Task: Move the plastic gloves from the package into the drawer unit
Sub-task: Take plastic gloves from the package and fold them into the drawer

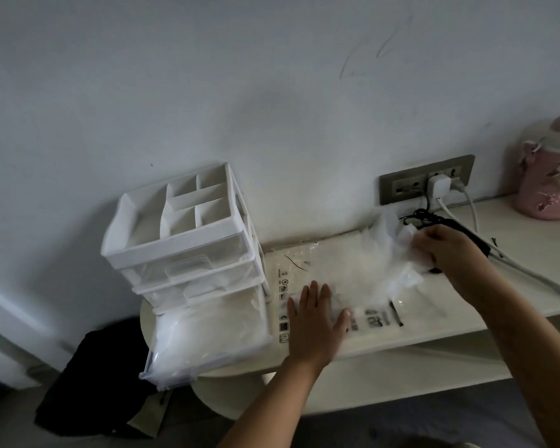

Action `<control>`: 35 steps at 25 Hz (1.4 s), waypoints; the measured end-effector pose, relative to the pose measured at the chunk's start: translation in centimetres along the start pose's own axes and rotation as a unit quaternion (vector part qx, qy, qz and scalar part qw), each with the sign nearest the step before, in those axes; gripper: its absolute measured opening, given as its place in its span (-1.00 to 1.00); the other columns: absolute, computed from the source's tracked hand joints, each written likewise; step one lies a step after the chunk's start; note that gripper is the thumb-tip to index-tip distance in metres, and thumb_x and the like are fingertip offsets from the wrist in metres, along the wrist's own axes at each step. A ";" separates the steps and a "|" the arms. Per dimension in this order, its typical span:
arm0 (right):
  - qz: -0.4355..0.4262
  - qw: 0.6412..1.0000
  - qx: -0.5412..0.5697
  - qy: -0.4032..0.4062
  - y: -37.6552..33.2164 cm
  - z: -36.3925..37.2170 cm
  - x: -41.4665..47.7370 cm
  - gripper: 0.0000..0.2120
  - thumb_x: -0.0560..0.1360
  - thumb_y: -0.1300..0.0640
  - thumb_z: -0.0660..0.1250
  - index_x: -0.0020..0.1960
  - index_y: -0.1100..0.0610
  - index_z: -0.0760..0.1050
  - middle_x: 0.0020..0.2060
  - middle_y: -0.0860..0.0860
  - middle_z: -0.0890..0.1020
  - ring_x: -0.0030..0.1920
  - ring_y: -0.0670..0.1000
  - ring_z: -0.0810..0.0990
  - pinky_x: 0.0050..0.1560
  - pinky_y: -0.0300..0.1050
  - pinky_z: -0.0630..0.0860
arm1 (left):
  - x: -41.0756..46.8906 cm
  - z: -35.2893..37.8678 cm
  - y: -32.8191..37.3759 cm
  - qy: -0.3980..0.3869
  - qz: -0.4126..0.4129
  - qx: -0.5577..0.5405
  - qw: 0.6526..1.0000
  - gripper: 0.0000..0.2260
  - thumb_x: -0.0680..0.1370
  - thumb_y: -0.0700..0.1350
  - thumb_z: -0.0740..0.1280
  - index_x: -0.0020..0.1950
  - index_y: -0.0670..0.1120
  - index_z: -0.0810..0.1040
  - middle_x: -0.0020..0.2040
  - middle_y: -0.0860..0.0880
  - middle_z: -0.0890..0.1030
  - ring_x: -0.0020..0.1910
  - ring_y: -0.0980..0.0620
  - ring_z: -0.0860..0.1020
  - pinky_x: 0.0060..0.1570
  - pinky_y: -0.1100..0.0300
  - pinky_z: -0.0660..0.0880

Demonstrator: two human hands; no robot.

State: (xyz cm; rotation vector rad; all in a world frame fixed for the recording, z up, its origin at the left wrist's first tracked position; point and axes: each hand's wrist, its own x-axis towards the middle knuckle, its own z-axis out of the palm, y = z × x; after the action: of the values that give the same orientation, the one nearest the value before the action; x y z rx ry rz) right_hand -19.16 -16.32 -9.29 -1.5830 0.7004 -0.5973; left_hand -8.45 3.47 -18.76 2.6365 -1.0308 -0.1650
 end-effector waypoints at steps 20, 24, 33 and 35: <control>0.064 0.944 0.306 -0.106 -3.3 -1.0 -1.8 -0.74 0.60 0.28 0.13 -0.14 0.03 0.48 -0.39 -0.25 0.54 -0.28 -0.34 0.58 -0.19 -0.49 0.48 | 3.5 -5.9 8.9 -0.228 -0.164 -0.777 0.563 -0.15 0.45 0.45 0.01 0.46 -0.18 0.29 0.40 -0.24 0.38 0.42 -0.24 0.31 0.40 -0.15 0.20; 0.097 0.951 0.268 -0.122 -4.0 -1.1 -2.9 -0.75 0.58 0.33 0.14 0.01 0.02 0.48 0.03 -0.25 0.54 -0.06 -0.41 0.55 -0.10 -0.59 0.40 | 3.2 -4.5 7.9 -0.274 -0.064 -0.769 0.574 0.00 0.27 0.51 0.20 0.53 -0.10 0.19 0.44 -0.22 0.35 0.44 -0.16 0.30 0.47 -0.17 0.07; 0.051 0.943 0.133 -0.300 -8.5 0.0 -8.1 -0.76 0.61 0.28 0.04 -0.07 0.24 0.47 -0.56 0.13 0.59 -0.70 -0.14 0.44 -0.70 -0.39 0.32 | 1.3 -5.6 3.9 -0.312 0.059 -0.719 0.618 -0.15 0.23 0.32 0.49 0.40 -0.10 0.43 0.30 -0.11 0.53 0.35 -0.08 0.44 0.46 -0.16 0.13; 0.038 0.939 0.127 -0.316 -8.4 -0.2 -7.5 -0.66 0.60 0.25 0.06 -0.23 0.16 0.53 -0.61 0.01 0.52 -0.71 -0.15 0.35 -0.71 -0.38 0.26 | 0.6 -6.1 3.6 -0.313 0.061 -0.720 0.617 -0.30 0.22 0.25 0.54 0.23 -0.10 0.57 0.13 -0.08 0.62 0.20 -0.03 0.55 0.32 -0.05 0.37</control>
State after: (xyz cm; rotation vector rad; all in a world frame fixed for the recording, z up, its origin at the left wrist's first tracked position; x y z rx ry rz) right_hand -23.55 -10.34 -0.78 -1.3831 0.1858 -0.0894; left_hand -9.05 2.00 -11.81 0.9493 -0.6454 -1.3027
